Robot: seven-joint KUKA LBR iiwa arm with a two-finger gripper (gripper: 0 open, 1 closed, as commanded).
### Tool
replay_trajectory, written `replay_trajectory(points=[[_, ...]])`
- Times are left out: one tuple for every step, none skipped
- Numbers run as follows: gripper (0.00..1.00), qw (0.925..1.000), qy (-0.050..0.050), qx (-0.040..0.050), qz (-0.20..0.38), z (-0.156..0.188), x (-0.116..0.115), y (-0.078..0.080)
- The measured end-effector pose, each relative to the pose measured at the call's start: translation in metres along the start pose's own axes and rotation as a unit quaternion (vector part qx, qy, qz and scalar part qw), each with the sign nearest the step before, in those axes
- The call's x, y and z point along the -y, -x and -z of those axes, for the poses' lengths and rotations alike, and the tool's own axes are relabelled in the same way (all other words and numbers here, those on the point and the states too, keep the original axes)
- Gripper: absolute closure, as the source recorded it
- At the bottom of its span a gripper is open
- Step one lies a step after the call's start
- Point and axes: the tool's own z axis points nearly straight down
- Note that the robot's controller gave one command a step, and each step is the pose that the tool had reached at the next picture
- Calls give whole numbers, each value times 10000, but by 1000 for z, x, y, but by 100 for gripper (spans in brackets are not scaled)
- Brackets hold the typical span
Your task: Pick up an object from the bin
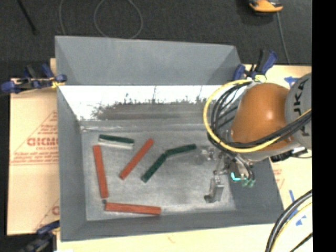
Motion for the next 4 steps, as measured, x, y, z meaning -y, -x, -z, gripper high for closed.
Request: replay_trajectory(points=[[0, 9949, 0, 59, 1011, -100, -61, 76], [100, 9949, -3, 70, 1007, -97, -60, 76], [100, 9972, 28, 83, 741, -92, -152, 168], [0, 9974, 13, 39, 724, -94, -148, 165]])
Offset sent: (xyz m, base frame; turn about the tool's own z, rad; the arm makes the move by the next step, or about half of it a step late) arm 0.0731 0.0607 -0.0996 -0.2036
